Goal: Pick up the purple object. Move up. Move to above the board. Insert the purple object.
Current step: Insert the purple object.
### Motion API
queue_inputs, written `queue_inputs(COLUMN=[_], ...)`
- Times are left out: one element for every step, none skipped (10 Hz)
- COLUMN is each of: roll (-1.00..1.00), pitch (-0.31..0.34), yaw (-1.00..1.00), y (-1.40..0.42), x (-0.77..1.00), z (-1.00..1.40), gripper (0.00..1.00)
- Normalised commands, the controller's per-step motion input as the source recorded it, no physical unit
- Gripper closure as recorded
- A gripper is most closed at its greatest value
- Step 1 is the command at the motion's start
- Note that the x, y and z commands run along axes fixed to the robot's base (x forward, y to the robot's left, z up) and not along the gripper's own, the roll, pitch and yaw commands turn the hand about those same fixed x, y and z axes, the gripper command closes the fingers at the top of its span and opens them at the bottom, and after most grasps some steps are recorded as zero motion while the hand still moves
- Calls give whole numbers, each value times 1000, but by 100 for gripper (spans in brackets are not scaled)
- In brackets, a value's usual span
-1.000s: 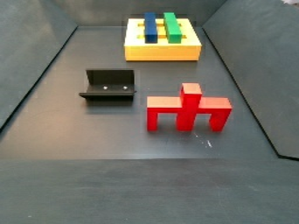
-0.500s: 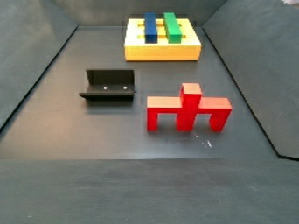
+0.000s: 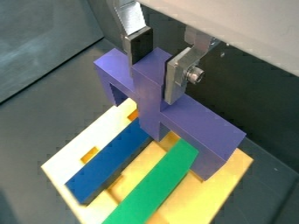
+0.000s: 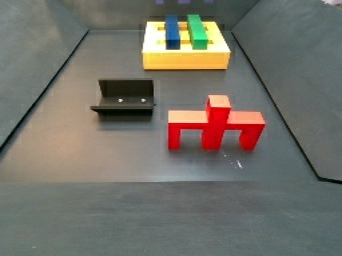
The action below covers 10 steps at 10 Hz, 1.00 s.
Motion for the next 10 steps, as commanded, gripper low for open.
queue_inputs(roll=[201, 77, 76, 17, 9, -13, -50, -37, 0, 0], pitch=[-93, -27, -44, -114, -103, -93, -21, -20, -20, -50], yaw=[29, 0, 0, 0, 0, 0, 0, 0, 0, 0], y=[-354, -83, -63, -57, -9, -9, -23, 0, 0, 0], x=[0, -63, -120, -157, -66, 0, 211, 137, 0, -14], z=[-323, -180, -214, -340, -429, -297, -163, -114, -103, -157], gripper=[100, 100, 100, 100, 100, 100, 100, 100, 100, 100])
